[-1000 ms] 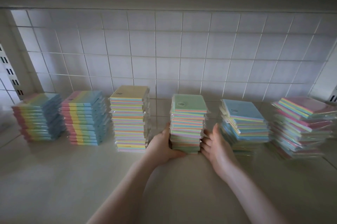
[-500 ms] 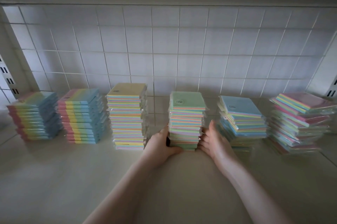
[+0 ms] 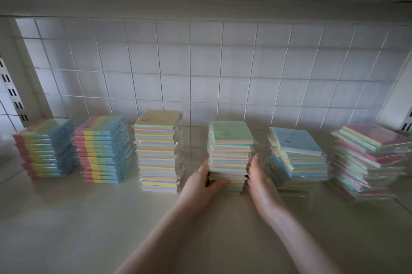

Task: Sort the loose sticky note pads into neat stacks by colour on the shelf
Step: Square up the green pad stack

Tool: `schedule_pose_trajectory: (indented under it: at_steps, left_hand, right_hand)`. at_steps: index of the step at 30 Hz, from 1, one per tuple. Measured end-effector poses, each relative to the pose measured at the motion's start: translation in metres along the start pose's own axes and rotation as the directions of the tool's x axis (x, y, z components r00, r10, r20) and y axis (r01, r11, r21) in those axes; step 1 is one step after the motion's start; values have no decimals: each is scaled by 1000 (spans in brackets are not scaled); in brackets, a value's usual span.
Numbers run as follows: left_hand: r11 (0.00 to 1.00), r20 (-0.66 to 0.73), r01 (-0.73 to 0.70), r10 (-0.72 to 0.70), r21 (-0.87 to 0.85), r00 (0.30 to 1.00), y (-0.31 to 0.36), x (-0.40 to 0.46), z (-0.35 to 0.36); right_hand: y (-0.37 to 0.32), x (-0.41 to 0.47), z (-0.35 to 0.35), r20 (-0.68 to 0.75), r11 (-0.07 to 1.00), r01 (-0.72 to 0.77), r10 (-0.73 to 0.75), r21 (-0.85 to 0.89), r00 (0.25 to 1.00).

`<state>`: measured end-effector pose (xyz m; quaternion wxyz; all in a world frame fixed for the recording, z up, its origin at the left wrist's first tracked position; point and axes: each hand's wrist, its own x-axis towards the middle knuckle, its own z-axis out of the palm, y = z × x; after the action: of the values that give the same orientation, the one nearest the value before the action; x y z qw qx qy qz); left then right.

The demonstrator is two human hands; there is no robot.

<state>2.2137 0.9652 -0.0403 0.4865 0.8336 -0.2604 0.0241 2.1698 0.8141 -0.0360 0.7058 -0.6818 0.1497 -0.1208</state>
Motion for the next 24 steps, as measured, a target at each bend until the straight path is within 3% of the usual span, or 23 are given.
schedule_pose_trajectory:
  at_steps: [12, 24]
  left_hand:
    - [942, 159, 33, 22, -335, 987, -12, 24, -9]
    - [917, 131, 37, 17, -398, 991, -10, 27, -11]
  right_hand:
    - [-4, 10, -1, -96, 998, 20, -15, 53, 995]
    - [-12, 13, -1, -79, 998, 51, -48, 34, 996]
